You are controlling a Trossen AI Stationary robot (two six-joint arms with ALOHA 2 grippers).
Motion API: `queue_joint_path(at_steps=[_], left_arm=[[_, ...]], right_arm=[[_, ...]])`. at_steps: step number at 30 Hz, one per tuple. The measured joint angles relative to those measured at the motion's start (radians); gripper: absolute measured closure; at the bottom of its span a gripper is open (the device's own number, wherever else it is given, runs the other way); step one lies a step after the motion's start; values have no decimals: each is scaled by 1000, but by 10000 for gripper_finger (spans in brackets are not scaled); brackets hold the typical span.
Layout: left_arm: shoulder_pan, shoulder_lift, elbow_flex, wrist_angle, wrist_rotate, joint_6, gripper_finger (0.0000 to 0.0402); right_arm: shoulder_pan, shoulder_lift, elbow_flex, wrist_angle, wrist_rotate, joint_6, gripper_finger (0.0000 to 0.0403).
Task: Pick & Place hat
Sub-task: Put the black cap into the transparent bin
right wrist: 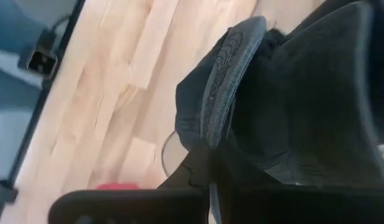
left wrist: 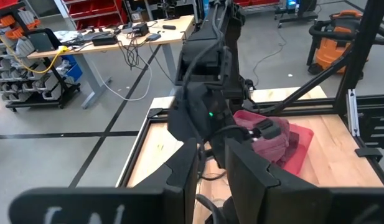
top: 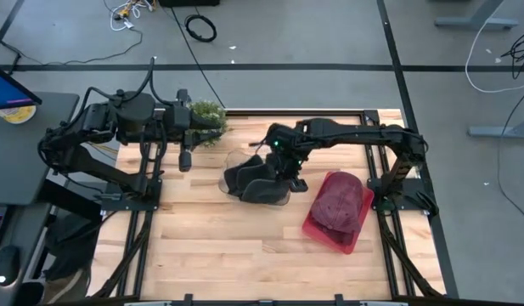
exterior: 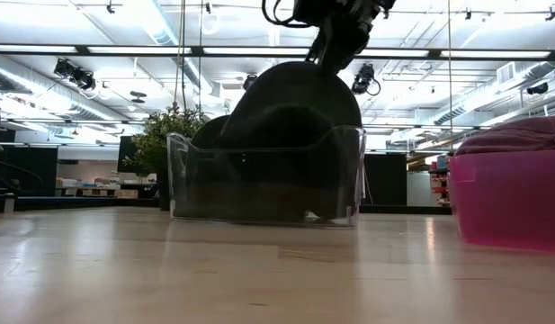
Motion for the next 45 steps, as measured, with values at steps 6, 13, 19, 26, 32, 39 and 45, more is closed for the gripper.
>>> queue_joint_path(at_steps=[6,13,19,26,32,39,45], left_arm=[[0,0,0,-2,0,0,317],[0,0,0,-10,0,1,317],[0,-1,0,-10,0,0,317],[0,-1,0,-9,0,-20,317],[0,11,0,-10,9,-26,317],[0,34,0,-13,15,-39,317],[0,46,0,-15,16,-42,317]], right_arm=[[-23,-11,0,53,-7,41,403],[-23,5,-10,25,95,42,403],[-24,10,-88,62,96,64,403],[-23,8,-126,113,166,153,403],[-26,12,-128,148,208,242,403],[-24,44,-126,126,222,165,403],[-26,79,-124,134,229,64,403]])
